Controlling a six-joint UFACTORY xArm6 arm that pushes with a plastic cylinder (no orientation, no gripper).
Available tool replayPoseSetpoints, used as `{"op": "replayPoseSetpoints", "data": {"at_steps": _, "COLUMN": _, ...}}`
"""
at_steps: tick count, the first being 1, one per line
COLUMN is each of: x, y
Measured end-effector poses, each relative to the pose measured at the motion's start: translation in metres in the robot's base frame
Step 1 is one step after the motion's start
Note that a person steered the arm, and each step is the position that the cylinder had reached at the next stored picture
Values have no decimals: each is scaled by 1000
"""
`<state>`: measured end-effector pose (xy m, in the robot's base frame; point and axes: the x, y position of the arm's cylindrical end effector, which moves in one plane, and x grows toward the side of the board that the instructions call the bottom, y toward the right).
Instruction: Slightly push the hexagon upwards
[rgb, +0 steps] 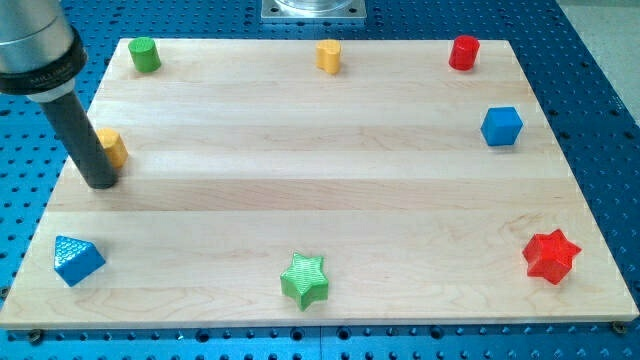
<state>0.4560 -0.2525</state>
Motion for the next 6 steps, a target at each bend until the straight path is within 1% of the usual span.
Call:
{"op": "replayPoseSetpoints", "data": {"at_steps": 2, "x": -6, "y": -4}}
{"op": "replayPoseSetpoints", "data": {"at_steps": 4, "x": -26, "y": -1}}
{"op": "replayPoseSetpoints", "data": {"at_steps": 5, "x": -13, "y": 0}}
{"op": "replayPoseSetpoints", "data": {"at_steps": 6, "x": 17, "y": 51}}
